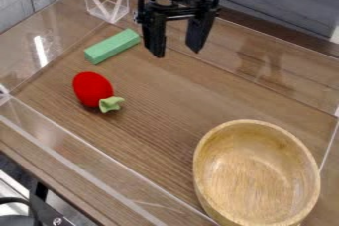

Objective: Move the red object to the left side of the table

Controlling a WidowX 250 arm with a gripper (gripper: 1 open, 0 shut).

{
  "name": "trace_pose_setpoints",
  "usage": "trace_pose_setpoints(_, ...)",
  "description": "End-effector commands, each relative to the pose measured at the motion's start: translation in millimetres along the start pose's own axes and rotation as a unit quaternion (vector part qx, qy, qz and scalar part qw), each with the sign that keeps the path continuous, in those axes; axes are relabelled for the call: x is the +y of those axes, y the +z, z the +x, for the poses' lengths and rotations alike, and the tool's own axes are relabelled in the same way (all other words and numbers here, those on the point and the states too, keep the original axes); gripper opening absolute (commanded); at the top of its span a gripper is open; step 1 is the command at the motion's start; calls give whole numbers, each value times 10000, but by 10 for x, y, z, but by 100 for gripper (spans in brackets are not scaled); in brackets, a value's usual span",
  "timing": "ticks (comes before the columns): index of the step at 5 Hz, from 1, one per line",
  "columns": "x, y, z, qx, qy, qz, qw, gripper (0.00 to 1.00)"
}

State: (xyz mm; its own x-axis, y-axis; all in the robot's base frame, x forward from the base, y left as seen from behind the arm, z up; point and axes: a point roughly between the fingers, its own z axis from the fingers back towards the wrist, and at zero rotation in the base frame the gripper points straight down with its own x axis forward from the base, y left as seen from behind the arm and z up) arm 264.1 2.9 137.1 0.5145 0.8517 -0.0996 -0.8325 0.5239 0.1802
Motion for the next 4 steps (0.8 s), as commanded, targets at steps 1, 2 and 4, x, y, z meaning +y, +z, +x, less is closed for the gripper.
trace_pose_setpoints(1,1,62,-27,-374,-924,-75,9950,100)
trace_pose_setpoints(2,-28,-14,-32,-518,-2010,143,9781,100)
trace_pose_setpoints(4,-41,-174,-109,-721,-3835,257,9204,100)
